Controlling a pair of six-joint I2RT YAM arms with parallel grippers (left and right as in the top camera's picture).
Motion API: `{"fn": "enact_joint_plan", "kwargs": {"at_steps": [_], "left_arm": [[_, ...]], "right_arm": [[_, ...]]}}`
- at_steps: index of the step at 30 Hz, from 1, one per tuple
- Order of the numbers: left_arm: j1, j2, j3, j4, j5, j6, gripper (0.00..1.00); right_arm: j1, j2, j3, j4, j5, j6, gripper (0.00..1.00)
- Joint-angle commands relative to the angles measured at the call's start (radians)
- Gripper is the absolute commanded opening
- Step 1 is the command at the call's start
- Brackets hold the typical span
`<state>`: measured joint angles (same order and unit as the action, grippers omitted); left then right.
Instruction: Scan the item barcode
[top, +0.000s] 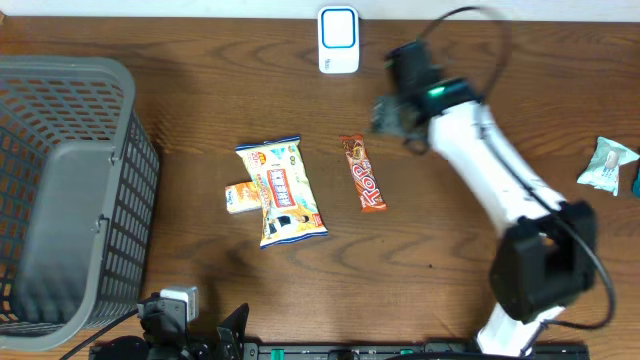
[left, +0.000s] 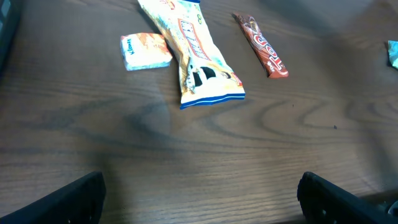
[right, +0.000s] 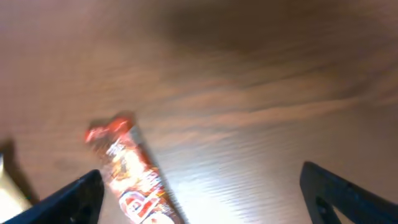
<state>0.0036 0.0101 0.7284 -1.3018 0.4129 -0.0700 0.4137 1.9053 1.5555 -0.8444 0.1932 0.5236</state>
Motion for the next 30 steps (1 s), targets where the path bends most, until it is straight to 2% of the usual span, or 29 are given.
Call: {"fn": "enact_joint_plan", "kwargs": {"at_steps": [1,4,14,21,23,30], "left_arm": [[-0.004,-0.007,0.005,0.000,0.002,0.017,0.98],[-0.004,-0.007,0.005,0.000,0.002,0.017,0.98],[-0.004,-0.007,0.005,0.000,0.002,0.017,0.98],[-0.004,-0.007,0.005,0.000,0.002,0.017,0.98],[-0.004,-0.007,0.005,0.000,0.002,0.017,0.98],[-0.004,-0.007,0.005,0.000,0.002,0.017,0.98]], "right_arm": [[0.071,0.048,-0.029,0.043,0.016,-0.095,0.87],[0.113,0.101,-0.031,0.064,0.025,-0.095,0.78],[0.171,0.230,-0.032,0.069,0.010,-0.130,0.67],[0.196,0.235,-0.032,0.062,0.010,-0.211,0.40],[0.196,0.235,-0.039,0.047,0.011,-0.219,0.35],[0.179,0.235,-0.123,0.084,0.010,-0.229,0.44]]}}
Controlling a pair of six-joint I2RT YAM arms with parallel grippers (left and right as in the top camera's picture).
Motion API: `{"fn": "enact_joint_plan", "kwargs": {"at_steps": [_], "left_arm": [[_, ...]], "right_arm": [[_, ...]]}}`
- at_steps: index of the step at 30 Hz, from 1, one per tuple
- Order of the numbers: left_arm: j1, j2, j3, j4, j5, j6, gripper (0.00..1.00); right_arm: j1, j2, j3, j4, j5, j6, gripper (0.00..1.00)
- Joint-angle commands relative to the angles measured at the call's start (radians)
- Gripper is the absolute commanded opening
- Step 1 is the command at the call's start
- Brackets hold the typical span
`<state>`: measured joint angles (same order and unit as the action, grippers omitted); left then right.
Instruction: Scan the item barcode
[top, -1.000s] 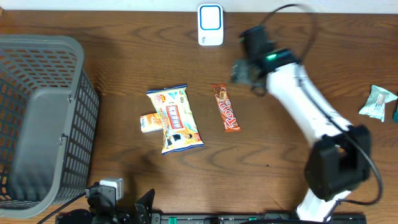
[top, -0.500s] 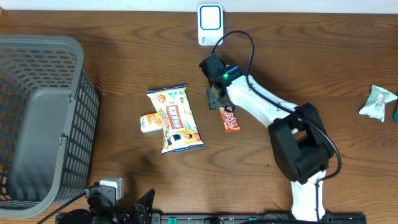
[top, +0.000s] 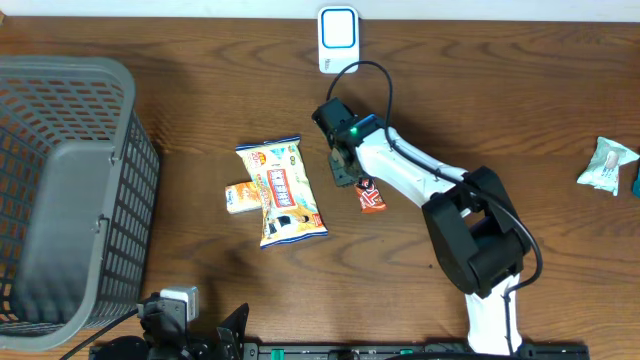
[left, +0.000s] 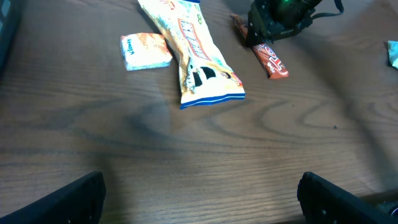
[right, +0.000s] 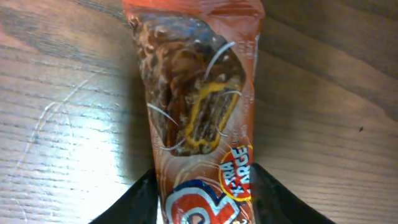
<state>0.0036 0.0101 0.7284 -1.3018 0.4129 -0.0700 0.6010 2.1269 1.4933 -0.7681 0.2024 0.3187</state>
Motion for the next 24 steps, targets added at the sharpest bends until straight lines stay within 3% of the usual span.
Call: {"fn": "enact_joint_plan", "kwargs": {"at_steps": [1,3,8,16,24], "left_arm": [[-0.004,-0.007,0.005,0.000,0.002,0.017,0.98],[-0.004,-0.007,0.005,0.000,0.002,0.017,0.98],[-0.004,-0.007,0.005,0.000,0.002,0.017,0.98],[-0.004,-0.007,0.005,0.000,0.002,0.017,0.98],[-0.004,-0.007,0.005,0.000,0.002,0.017,0.98]], "right_arm": [[-0.010,0.013,-0.072,0.014,0.001,-0.029,0.45],[-0.013,0.013,-0.103,0.021,0.000,-0.029,0.40],[-0.013,0.013,-0.127,0.016,-0.075,-0.039,0.01],[-0.087,0.003,-0.029,-0.108,-0.628,-0.153,0.01],[-0.227,-0.005,0.024,-0.366,-1.219,-0.443,0.01]]}}
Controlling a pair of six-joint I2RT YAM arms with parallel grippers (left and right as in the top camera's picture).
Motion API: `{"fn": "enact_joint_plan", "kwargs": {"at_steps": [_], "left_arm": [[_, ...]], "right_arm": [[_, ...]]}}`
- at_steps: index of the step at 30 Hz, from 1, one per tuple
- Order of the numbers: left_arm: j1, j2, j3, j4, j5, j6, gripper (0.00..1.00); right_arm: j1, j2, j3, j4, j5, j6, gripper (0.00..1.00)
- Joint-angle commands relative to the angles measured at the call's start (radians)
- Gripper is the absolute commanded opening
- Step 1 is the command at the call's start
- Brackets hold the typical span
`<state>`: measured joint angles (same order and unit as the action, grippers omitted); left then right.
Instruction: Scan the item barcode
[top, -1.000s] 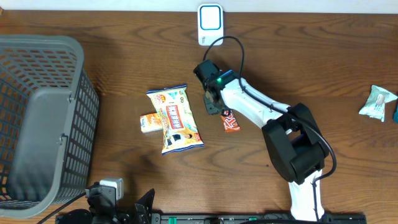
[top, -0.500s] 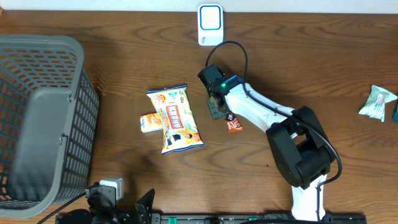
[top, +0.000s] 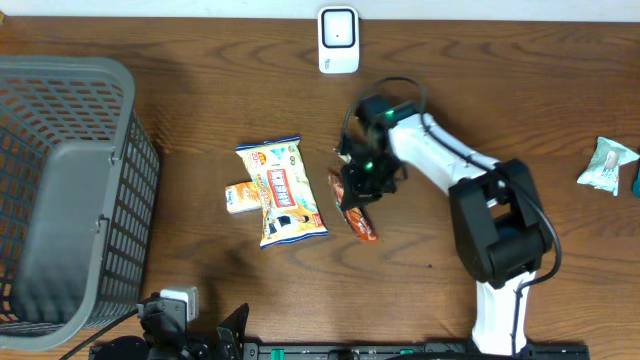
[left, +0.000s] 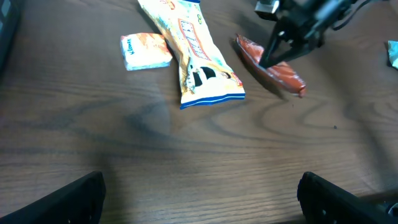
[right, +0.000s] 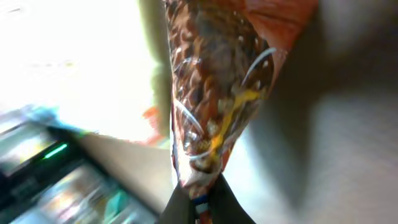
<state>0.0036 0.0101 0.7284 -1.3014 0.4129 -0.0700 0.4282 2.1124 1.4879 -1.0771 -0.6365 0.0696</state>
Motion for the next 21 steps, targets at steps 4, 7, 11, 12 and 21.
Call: {"fn": "enact_joint_plan", "kwargs": {"at_steps": [4,7,11,12,21], "left_arm": [[-0.004,-0.007,0.005,0.000,0.002,0.017,0.98],[-0.004,-0.007,0.005,0.000,0.002,0.017,0.98],[-0.004,-0.007,0.005,0.000,0.002,0.017,0.98],[-0.004,-0.007,0.005,0.000,0.002,0.017,0.98],[-0.004,-0.007,0.005,0.000,0.002,0.017,0.98]], "right_arm": [[-0.096,0.010,0.029,-0.217,-0.588,-0.527,0.01],[-0.115,0.010,0.029,-0.329,-0.660,-0.695,0.01],[-0.117,0.010,0.029,-0.433,-0.747,-0.734,0.01],[-0.115,0.010,0.029,-0.461,-0.771,-0.734,0.01],[-0.112,0.008,0.024,-0.625,-0.863,-0.505,0.01]]}}
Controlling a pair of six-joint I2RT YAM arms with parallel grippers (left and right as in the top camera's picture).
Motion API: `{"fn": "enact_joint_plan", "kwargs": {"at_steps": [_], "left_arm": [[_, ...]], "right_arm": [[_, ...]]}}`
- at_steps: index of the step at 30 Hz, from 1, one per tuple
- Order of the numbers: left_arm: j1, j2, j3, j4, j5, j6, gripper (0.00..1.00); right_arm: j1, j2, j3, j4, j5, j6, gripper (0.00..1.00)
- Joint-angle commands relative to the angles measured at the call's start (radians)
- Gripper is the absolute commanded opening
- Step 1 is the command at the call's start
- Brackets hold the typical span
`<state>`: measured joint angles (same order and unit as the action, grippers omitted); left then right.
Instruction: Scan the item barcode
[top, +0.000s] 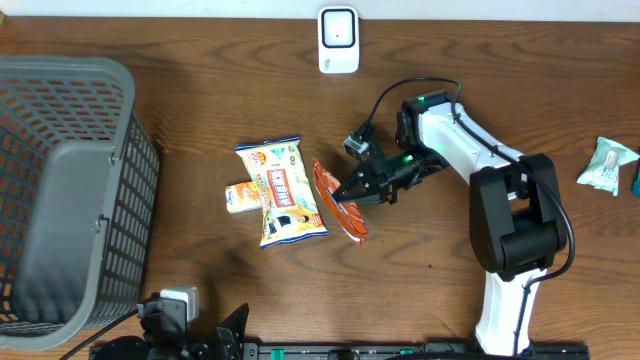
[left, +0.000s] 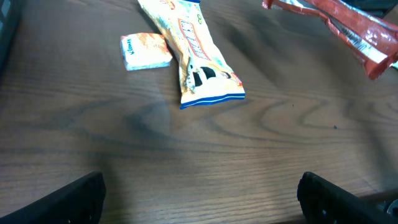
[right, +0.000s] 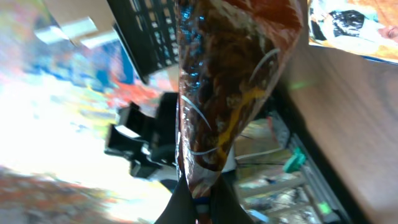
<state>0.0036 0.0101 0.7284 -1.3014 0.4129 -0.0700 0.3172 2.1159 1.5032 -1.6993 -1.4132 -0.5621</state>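
An orange-brown chocolate bar (top: 337, 203) hangs in the air above the table, right of the yellow snack bag (top: 280, 190). My right gripper (top: 362, 185) is shut on one end of it, and the wrist is turned sideways. In the right wrist view the bar (right: 227, 87) fills the middle, pinched between the fingers (right: 183, 208). The left wrist view catches the bar (left: 348, 28) high at the upper right. The white scanner (top: 338, 40) stands at the table's far edge. My left gripper (left: 202, 199) is open at the near edge, with nothing in it.
A grey basket (top: 60, 200) takes up the left side. A small orange packet (top: 239, 197) lies against the snack bag. A teal packet (top: 606, 165) lies at the far right edge. The right arm's cable (top: 400, 95) loops above the table's middle.
The right wrist has turned and the held bar now sits higher and a little further left, slanting beside the snack bag. The left arm has not moved.
First the bar lay flat on the table with my right gripper open off to its right. Then the gripper was down on the bar's far end. Then it was shut on the bar, raised off the wood, and now holds it higher, turned.
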Motion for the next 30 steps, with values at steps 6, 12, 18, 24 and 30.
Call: {"fn": "enact_joint_plan", "kwargs": {"at_steps": [6,12,18,24,30], "left_arm": [[-0.004,-0.007,0.005,0.000,0.002,0.017,0.98],[-0.004,-0.007,0.005,0.000,0.002,0.017,0.98],[-0.004,-0.007,0.005,0.000,0.002,0.017,0.98],[-0.004,-0.007,0.005,0.000,0.002,0.017,0.98],[-0.004,-0.007,0.005,0.000,0.002,0.017,0.98]], "right_arm": [[-0.002,0.005,0.008,-0.003,-0.120,0.309,0.01],[-0.002,0.005,0.008,-0.003,-0.078,0.596,0.01],[-0.002,0.005,0.008,-0.003,-0.070,0.617,0.01],[-0.002,0.005,0.008,-0.003,-0.062,0.617,0.02],[-0.005,0.005,0.008,0.317,0.043,0.462,0.01]]}}
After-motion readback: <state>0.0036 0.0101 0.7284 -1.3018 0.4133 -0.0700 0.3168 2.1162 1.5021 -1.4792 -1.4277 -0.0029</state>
